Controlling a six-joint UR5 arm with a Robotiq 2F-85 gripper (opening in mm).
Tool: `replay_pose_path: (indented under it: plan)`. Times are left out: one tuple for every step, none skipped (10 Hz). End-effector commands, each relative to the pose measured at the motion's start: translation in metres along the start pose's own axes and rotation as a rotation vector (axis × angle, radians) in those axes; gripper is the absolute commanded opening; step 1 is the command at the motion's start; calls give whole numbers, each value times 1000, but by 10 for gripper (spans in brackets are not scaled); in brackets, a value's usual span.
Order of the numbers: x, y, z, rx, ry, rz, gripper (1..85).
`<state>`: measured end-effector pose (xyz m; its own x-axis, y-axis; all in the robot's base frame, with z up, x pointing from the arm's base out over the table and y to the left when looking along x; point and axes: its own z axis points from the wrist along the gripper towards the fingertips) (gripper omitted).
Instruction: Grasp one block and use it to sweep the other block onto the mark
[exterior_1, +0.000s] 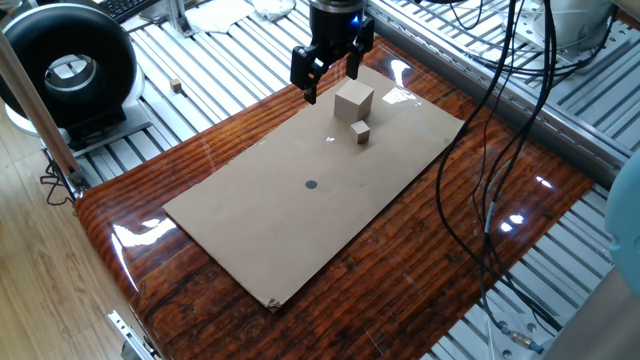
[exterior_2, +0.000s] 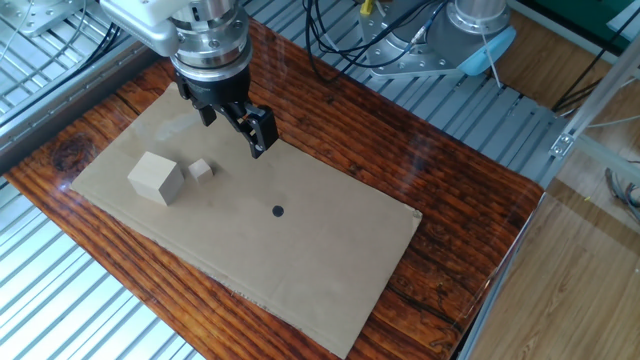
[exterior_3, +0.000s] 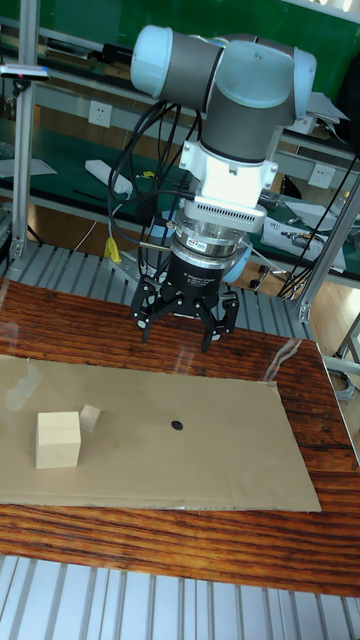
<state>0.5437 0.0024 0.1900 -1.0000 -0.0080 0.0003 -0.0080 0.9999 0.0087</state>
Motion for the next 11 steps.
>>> replay_pose_path:
  plan:
    - [-40, 5, -2, -5, -158, -39, 10]
    - [-41, 5, -2, 3, -165, -34, 10]
    - [-41, 5, -2, 7, -168, -34, 10]
    - [-41, 5, -1, 6, -170, -36, 10]
    - [-41, 5, -1, 6, -170, -37, 10]
    - [-41, 5, -1, 6, -171, -39, 10]
    - [-44, 2, -2, 16, -180, -66, 10]
    - [-51, -3, -5, 43, -212, -108, 10]
    - [-50, -12, -11, 84, -215, -147, 10]
    - [-22, -18, -10, 98, -116, -168, 10]
    - [2, -20, -3, 85, -32, -182, 10]
